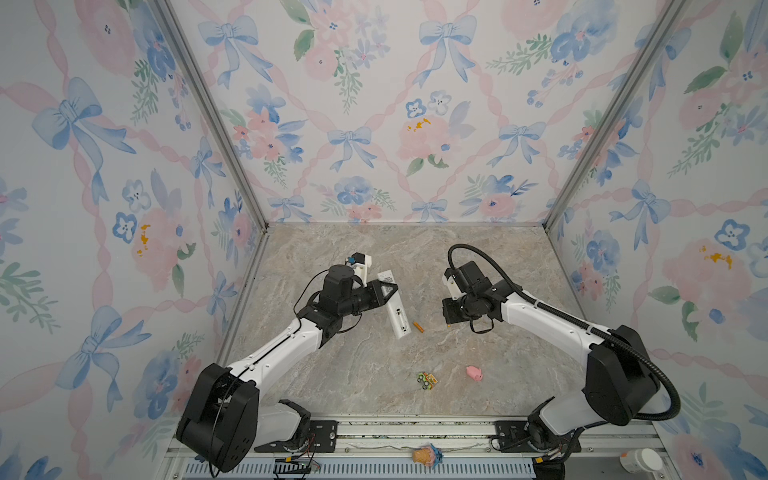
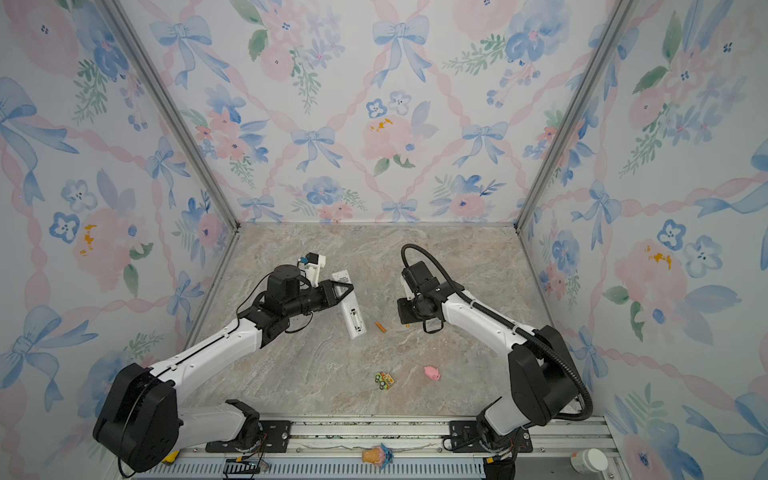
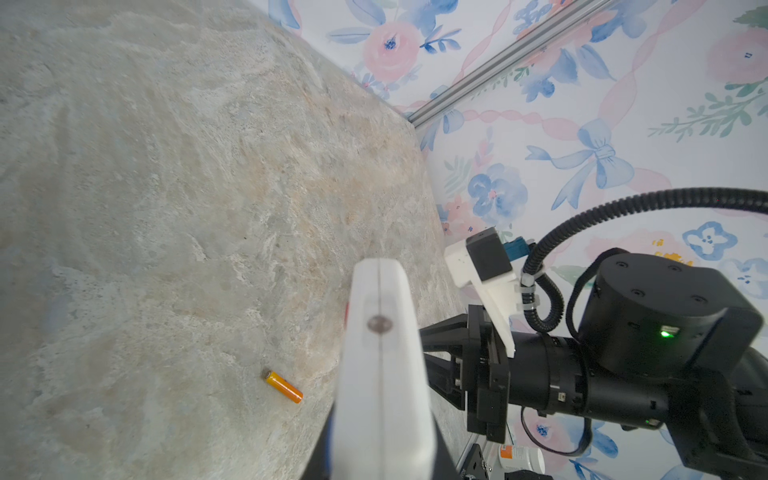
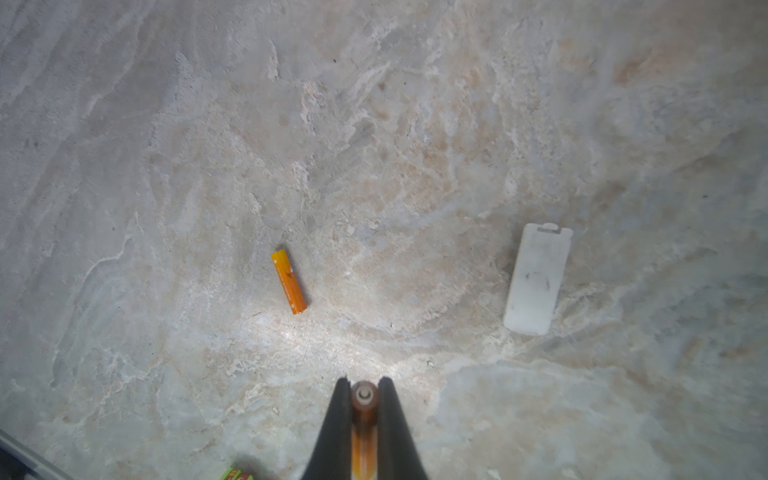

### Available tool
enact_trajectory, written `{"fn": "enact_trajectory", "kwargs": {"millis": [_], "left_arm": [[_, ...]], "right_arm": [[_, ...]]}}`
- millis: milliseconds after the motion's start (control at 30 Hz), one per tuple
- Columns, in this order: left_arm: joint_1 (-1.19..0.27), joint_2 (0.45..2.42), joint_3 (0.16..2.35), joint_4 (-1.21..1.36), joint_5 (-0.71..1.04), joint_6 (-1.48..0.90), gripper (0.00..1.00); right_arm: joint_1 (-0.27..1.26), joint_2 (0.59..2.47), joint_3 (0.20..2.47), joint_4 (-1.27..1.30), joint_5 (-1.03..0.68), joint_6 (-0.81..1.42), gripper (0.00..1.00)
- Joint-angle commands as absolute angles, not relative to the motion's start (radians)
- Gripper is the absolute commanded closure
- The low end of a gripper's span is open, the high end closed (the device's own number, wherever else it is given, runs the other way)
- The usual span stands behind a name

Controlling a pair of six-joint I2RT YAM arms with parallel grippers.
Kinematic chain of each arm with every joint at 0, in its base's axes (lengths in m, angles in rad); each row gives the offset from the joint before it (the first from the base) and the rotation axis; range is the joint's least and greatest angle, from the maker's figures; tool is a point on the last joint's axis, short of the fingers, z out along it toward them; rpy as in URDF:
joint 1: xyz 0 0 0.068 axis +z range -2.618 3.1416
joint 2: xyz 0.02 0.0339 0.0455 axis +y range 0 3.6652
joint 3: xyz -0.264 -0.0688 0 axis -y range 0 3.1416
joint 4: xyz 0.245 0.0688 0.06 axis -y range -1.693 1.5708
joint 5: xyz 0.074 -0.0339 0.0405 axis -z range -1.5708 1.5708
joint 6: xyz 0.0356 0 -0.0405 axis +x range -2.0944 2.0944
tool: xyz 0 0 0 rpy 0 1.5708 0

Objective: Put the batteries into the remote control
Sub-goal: 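Lift the orange battery with the right gripper and carry it to the remote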

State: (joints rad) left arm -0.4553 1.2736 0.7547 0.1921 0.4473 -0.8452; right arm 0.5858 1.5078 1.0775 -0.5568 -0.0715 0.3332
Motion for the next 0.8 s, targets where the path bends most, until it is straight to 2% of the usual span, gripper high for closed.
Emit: {"fn": "enact_trajectory", "kwargs": {"millis": [0,367,767], "left_arm": [[-0.446,1.287,0.769,0.251,0.470,-0.847,1.00],[-0.425,1.273,0.694,0.470,0.476,-0.913,1.00],[-0.420,1.265,0.649,0.591,0.497,-0.961,1.00]], "right_arm": [[0.599,1.466,1.077,-0.544,-0.083,0.334,1.00],[0.615,1.396,1.170,-0.613,-0.075,0.333,1.00],[0.711,1.366,1.317,-0.591,-0.079,0.283,1.00]]}}
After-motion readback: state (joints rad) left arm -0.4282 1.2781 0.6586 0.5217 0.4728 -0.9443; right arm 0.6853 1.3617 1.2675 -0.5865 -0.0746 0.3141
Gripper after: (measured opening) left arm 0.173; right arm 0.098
